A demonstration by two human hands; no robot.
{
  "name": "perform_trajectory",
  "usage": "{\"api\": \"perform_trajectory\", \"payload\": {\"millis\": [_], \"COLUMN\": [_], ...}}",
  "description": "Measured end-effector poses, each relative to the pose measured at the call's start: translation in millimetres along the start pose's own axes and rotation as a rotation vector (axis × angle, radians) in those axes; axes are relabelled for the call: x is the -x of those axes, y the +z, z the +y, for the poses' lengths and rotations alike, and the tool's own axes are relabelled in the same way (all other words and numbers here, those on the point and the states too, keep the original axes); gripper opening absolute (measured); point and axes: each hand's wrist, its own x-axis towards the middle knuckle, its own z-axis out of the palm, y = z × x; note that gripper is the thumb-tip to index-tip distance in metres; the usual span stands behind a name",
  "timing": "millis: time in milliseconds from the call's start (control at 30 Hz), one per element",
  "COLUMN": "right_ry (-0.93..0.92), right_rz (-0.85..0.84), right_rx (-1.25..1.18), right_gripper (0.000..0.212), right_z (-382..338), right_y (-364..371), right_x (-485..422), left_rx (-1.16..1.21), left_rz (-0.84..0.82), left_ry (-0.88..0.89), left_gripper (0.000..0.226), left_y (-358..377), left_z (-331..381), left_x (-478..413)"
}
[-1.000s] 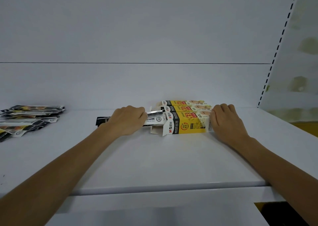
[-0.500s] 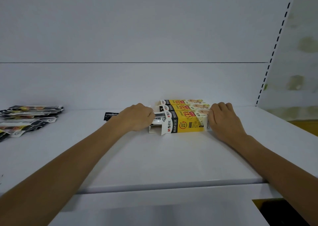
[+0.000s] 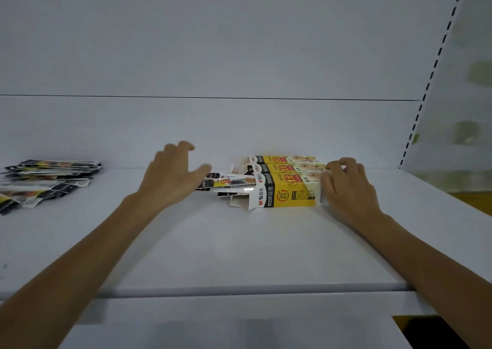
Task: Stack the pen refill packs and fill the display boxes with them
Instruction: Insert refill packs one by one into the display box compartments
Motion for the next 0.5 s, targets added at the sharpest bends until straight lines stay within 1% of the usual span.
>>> {"api": "perform_trajectory", "payload": {"millis": [33,67,100,133,167,200,233,300,333,367,400,433,467,500], "right_ry": [0.020,0.002,-0.003,0.006,0.031,0.035,-0.002,-0.035,-0.032,-0.020,-0.033,0.014,0.066,0.132], "right_rz": [0.013,0.020,0.004,-0.009,-0.005,0.014,-0.018,-0.075,-0.078,-0.096,-0.081,-0.068,-0.031,-0.047], "right_rx": [-0.012,0.011,0.035,0.031,0.002,-0.030,-0.040,-0.088,-0.134,-0.174,-0.190,-0.261,-0.306,-0.361], "right_gripper": [0.015,0.026,0.039,0.048,0.044,0.028,0.015,0.027,0.032,0.033,0.031,0.026,0.027,0.035], "right_z": [-1,-2,-3,-2,-2,-2,-3,0,5,5,3,3,3,3], "right_y": [3,5,6,6,4,-2,-7,-9,-7,-10,-11,-12,-13,-12], "right_x": [1,1,0,-1,-1,-1,0,2,0,0,1,2,2,3], "left_rx": [0.029,0.071,0.117,0.148,0.172,0.199,0.224,0.234,0.199,0.152,0.129,0.149,0.209,0.287], "left_rz": [-0.108,-0.201,-0.267,-0.303,-0.306,-0.291,-0.275,-0.271,-0.277,-0.291,-0.311,-0.340,-0.373,-0.406], "left_ry": [-0.028,-0.029,-0.012,0.013,0.039,0.063,0.086,0.121,0.138,0.152,0.165,0.160,0.136,0.096], "left_gripper": [0.058,0.063,0.065,0.065,0.063,0.059,0.055,0.052,0.054,0.058,0.060,0.062,0.064,0.064], "left_y": [4,9,15,21,25,27,27,27,27,29,30,32,33,34], "left_z": [-6,-9,-9,-8,-5,0,4,13,17,21,26,30,33,36], "left_x": [8,16,22,26,30,33,35,38,38,37,37,35,35,35]}}
